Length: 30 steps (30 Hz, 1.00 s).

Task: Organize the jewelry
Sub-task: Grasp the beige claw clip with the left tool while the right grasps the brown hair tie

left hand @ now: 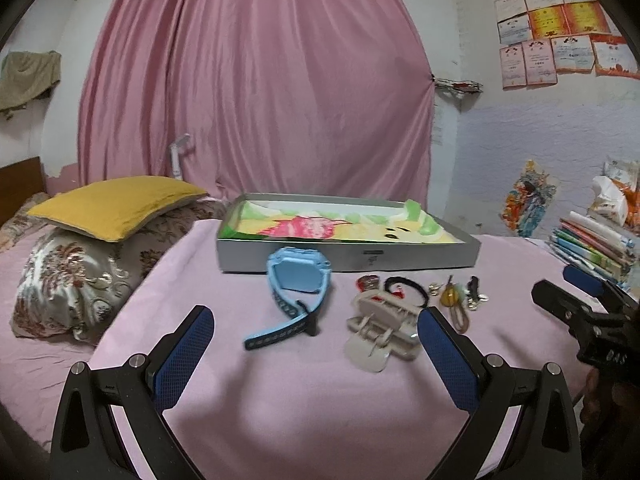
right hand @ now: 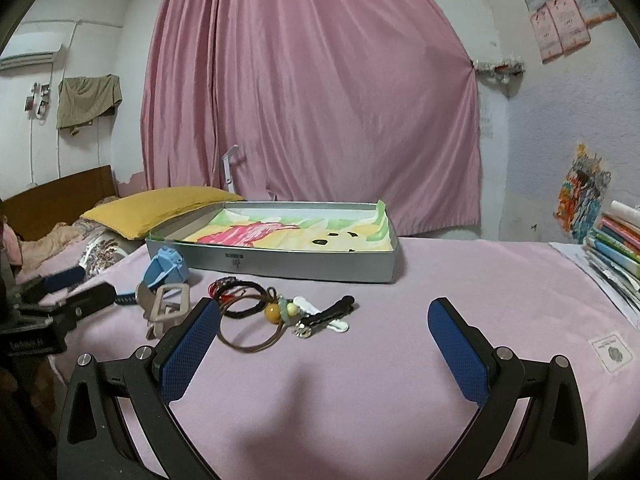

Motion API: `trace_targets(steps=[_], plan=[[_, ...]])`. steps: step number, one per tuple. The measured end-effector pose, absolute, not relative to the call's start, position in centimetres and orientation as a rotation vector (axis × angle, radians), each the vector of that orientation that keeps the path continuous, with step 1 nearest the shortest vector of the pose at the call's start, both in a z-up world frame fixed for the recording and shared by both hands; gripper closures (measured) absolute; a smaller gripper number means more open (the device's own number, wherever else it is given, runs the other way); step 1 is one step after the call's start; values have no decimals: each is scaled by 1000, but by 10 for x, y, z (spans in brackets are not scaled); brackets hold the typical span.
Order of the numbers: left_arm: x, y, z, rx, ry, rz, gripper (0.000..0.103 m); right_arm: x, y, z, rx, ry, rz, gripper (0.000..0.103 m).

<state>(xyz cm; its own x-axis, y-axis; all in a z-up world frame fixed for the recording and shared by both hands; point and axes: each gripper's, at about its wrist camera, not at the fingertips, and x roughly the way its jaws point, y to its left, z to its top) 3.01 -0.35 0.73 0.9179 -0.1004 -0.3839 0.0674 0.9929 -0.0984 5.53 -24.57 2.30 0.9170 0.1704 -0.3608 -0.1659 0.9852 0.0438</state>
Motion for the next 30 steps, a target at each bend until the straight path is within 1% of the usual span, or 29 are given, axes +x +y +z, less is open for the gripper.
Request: trace_targets(steps=[3,4,5,6,8,9,11,12,14,16,18,19,20,23,24,26,29,30], plan=[[38,-8,9,-99,438,-135,1,69,-248,28,10,420,215,2],[41,-9,9,-102,449,-144,1,72,-248,29,-4,432,224,7],[44,-11,10,-101,457,-145,2,76,-246,29,-28,447,232,14],[46,-12,10,-99,464,-149,4,80,-244,29,-51,463,245,18],[50,-14,11,-106,482,-162,12,86,-240,28,-79,499,282,30],[52,-14,11,-114,494,-171,14,90,-237,27,-94,522,305,33],[57,-15,11,-129,518,-190,25,96,-234,25,-120,555,341,46],[60,-16,10,-138,532,-202,28,98,-231,23,-136,568,357,48],[65,-18,9,-152,552,-219,38,102,-224,22,-175,588,382,57],[69,-20,8,-168,573,-248,41,106,-219,22,-209,603,401,61],[73,-21,7,-170,582,-261,41,110,-213,21,-242,625,422,62],[74,-23,6,-164,584,-266,42,112,-211,21,-256,635,429,65],[76,-23,6,-159,589,-268,48,114,-209,20,-264,644,437,69],[83,-24,4,-155,618,-279,60,122,-208,20,-268,678,460,73],[84,-24,4,-157,622,-280,61,124,-207,20,-271,684,467,73],[86,-23,4,-157,628,-282,68,128,-203,18,-287,696,483,77],[89,-24,5,-153,644,-271,75,136,-199,14,-296,727,506,77],[92,-25,5,-148,658,-259,75,138,-198,13,-298,737,511,77]])
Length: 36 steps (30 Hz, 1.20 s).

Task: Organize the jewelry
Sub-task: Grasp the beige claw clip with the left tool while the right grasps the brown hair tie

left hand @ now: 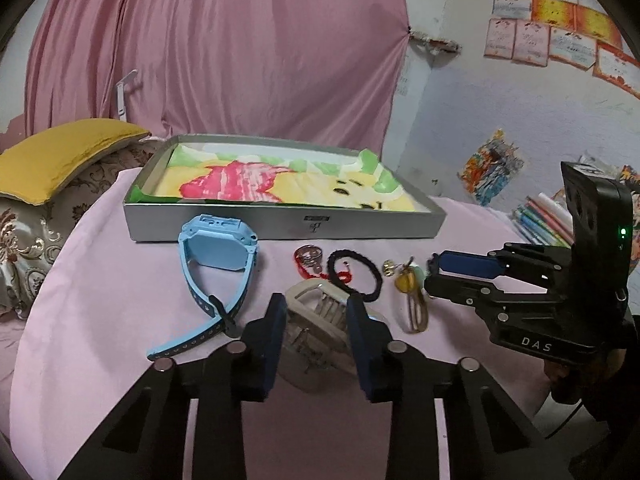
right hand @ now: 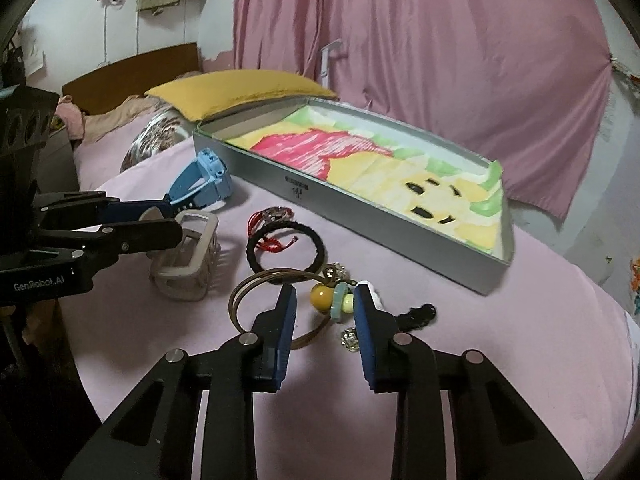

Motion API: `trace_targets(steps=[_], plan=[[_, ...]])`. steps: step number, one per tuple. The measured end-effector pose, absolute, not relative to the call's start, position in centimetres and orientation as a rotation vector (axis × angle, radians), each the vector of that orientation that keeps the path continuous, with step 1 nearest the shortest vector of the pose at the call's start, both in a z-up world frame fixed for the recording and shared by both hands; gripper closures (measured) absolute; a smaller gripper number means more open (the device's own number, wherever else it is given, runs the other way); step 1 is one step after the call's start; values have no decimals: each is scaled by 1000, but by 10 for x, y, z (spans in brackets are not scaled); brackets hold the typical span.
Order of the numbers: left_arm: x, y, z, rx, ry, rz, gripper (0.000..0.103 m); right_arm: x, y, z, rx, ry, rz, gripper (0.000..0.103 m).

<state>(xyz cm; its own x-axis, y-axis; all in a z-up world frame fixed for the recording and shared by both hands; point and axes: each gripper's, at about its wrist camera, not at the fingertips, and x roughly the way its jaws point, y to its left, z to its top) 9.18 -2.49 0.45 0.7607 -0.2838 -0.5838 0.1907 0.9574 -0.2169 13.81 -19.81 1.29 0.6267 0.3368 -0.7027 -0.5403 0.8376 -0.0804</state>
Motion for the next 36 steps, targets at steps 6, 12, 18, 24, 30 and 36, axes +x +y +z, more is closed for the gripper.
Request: trace_targets(steps=[6,12,18,24,30,36], plan=[[99,-23,4,-141,693,-243,78,147,-193,11,-309,768,527,77],[100,-22,4,-139,699,-240,82,155,-186,8,-347,796,509,77],[101,-22,4,-139,701,-238,84,156,-185,5,-364,815,499,77],[103,-21,5,-136,712,-239,84,158,-183,0,-361,831,506,81],[108,-23,5,-126,730,-245,84,151,-185,3,-348,811,517,81],[116,-22,3,-139,762,-255,81,146,-188,7,-328,786,512,81]])
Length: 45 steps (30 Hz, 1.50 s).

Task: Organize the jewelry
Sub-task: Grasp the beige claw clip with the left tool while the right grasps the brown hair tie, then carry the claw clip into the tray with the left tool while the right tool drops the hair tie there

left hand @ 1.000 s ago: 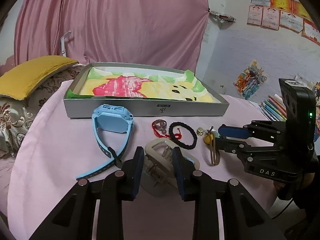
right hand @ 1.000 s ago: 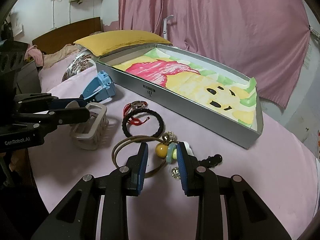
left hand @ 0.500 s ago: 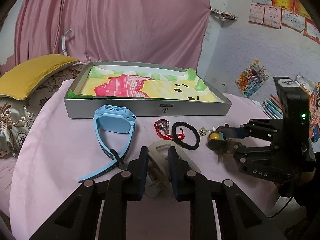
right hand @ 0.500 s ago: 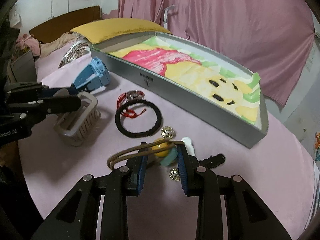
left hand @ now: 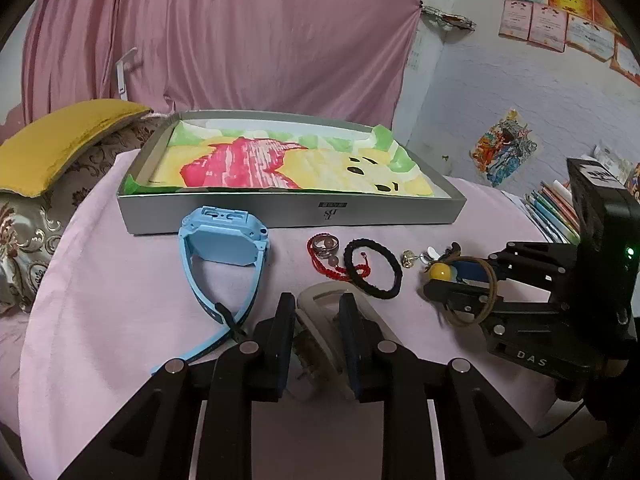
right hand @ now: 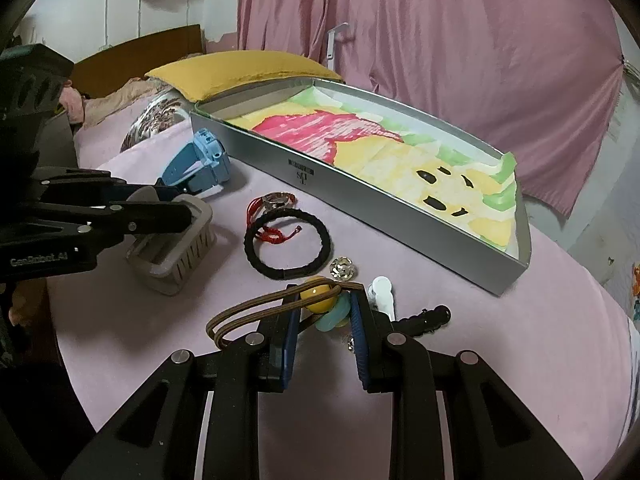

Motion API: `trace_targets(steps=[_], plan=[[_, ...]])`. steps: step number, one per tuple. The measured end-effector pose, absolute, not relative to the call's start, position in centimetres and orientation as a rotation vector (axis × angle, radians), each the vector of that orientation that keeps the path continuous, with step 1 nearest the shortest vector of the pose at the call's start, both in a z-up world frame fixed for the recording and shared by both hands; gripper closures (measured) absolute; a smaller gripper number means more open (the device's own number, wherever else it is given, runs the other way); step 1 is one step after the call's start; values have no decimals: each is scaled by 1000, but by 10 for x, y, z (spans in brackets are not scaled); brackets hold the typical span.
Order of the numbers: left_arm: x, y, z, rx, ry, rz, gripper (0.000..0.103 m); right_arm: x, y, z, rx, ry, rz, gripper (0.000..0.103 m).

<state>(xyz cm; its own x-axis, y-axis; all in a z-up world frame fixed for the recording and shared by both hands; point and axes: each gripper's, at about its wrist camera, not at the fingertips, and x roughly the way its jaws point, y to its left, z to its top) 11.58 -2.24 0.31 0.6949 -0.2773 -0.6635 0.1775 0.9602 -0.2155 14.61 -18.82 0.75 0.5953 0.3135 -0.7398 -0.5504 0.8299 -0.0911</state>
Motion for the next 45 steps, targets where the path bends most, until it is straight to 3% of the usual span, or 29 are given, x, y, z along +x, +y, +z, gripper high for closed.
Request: trace_targets(steps=[17,27,45], plan=[[94,-27,14,-159,590,-260,93,125,-200,27,-224,620,479,81],[87,-28,31,-141,481,-239,94,118,-204,31,-151,561,494,81],[138,3,80,-154,197,-129,94,151,-184,88,-77,180,413,81]])
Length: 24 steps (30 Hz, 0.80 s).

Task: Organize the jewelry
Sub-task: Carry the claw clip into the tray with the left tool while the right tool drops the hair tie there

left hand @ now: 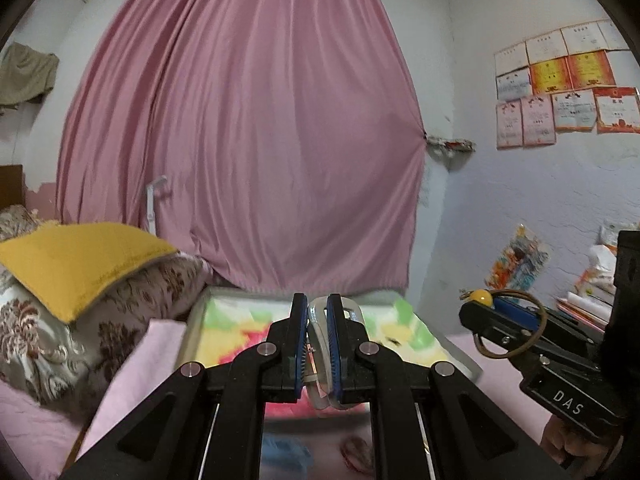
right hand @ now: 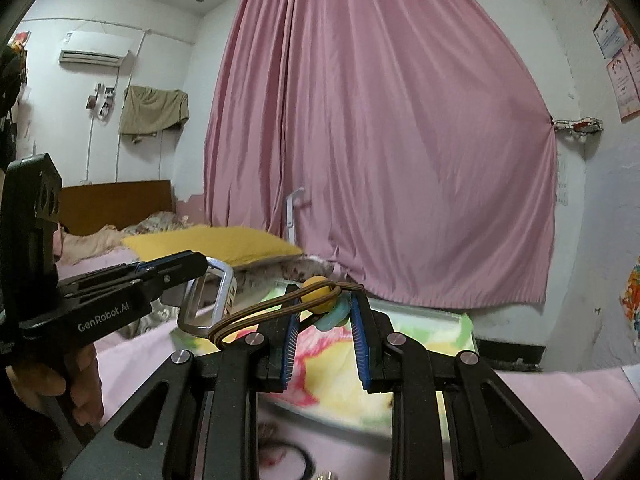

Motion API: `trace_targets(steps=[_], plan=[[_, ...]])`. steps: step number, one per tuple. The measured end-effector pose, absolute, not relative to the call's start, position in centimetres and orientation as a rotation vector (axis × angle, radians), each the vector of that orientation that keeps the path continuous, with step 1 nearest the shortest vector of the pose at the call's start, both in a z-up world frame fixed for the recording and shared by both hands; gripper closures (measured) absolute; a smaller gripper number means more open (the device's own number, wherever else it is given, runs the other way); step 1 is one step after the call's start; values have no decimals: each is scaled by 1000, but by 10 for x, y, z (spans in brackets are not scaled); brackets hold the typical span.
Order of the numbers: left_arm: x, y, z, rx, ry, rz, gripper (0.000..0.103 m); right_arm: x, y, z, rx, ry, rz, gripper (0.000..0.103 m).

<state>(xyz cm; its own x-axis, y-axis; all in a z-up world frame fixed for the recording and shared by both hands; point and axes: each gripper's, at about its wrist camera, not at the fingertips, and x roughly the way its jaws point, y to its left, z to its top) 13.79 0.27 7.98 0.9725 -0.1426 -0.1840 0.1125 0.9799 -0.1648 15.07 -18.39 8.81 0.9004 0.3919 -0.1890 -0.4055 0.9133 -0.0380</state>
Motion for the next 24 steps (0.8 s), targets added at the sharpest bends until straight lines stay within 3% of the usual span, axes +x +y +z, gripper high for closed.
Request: trace_targets(steps=[9,24], plan=[[193,24,81,-158,265,-85,94,221,-167,80,-47,290,398,81],[265,53,38,-256,661,-67,94,298,-173,17,12,694,419,81]])
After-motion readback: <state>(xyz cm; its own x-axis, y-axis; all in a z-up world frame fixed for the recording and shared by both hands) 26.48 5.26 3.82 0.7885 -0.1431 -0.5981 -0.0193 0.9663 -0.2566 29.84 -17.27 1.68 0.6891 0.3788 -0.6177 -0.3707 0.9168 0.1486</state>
